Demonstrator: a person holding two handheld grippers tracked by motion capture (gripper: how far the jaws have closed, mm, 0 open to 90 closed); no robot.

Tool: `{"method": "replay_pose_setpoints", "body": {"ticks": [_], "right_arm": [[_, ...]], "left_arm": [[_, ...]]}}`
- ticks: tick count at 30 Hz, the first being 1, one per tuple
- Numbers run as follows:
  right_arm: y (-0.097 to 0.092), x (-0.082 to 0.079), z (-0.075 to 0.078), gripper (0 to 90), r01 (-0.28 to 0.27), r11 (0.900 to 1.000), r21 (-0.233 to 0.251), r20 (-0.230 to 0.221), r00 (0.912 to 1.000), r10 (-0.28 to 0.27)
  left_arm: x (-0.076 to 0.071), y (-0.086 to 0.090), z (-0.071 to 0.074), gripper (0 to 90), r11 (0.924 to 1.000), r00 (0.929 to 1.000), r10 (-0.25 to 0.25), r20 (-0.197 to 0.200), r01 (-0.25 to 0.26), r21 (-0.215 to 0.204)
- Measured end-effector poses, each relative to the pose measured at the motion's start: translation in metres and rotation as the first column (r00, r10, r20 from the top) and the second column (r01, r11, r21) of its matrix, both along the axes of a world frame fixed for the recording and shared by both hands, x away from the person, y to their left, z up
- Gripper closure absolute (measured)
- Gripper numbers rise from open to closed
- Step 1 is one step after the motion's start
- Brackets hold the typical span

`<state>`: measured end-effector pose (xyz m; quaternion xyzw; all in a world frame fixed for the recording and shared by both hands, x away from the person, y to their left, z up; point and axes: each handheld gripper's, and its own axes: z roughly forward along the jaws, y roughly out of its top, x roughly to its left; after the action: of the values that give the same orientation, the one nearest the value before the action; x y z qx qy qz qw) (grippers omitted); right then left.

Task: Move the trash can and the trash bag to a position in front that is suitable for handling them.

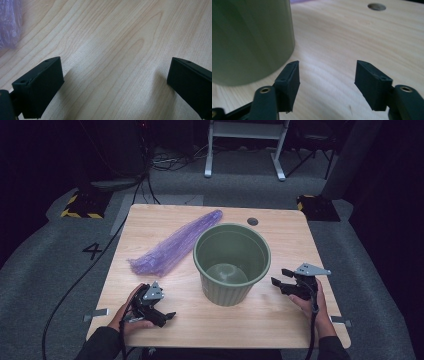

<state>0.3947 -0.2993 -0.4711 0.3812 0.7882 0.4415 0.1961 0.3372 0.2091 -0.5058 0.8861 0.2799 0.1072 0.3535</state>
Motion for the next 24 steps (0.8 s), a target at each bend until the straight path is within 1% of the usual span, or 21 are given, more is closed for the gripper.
{"method": "replay_pose_setpoints", "body": {"ticks": [2,4,6,8,10,15,16,17,20,22,24], "right_arm": [[0.002,0.004,0.003,36.4,-0.013,0.9995,0.027,0.006,0.9999,0.013],[0.005,0.006,0.005,35.4,-0.020,0.9994,0.028,0.020,0.9996,0.019],[0.008,0.007,0.006,34.4,-0.045,0.9982,0.039,0.020,0.9988,0.044],[0.012,0.008,0.007,33.1,-0.057,0.9978,0.033,0.019,0.9982,0.057],[0.016,0.007,0.007,32.9,-0.083,0.9961,0.032,0.025,0.9963,0.082],[0.027,0.006,0.009,30.7,-0.147,0.9889,0.021,0.034,0.9887,0.146],[0.030,0.005,0.009,29.9,-0.167,0.9856,0.022,0.033,0.9855,0.167],[0.033,0.005,0.009,28.5,-0.196,0.9804,0.020,0.035,0.9802,0.195],[0.040,0.003,0.009,26.2,-0.252,0.9673,0.024,0.042,0.9670,0.251],[0.043,0.003,0.010,23.1,-0.268,0.9633,0.016,0.046,0.9626,0.267],[0.047,0.001,0.011,20.7,-0.302,0.9533,0.012,0.045,0.9526,0.301]], "left_arm": [[-0.001,0.001,0.000,0.3,1.0000,1.0000,-0.001,0.000,0.001,0.002],[-0.001,0.002,0.000,0.3,1.0000,1.0000,-0.002,-0.001,0.002,0.000],[-0.002,0.003,0.000,0.3,1.0000,1.0000,0.000,-0.001,0.000,0.001],[-0.002,0.003,0.000,0.3,1.0000,1.0000,-0.001,-0.001,0.001,0.000],[-0.002,0.004,0.000,0.3,1.0000,1.0000,-0.002,-0.001,0.002,0.001],[-0.003,0.005,0.000,0.3,1.0000,1.0000,-0.006,0.000,0.006,0.002],[-0.003,0.005,0.000,0.3,1.0000,1.0000,-0.006,0.000,0.006,0.002],[-0.003,0.005,0.000,0.3,1.0000,1.0000,-0.006,-0.001,0.006,0.002],[-0.003,0.006,0.000,0.3,1.0000,1.0000,-0.008,0.000,0.008,0.000],[-0.003,0.007,0.000,0.3,1.0000,1.0000,-0.009,-0.001,0.009,-0.001],[-0.004,0.008,0.000,0.3,1.0000,1.0000,-0.009,0.000,0.009,-0.004]]}}
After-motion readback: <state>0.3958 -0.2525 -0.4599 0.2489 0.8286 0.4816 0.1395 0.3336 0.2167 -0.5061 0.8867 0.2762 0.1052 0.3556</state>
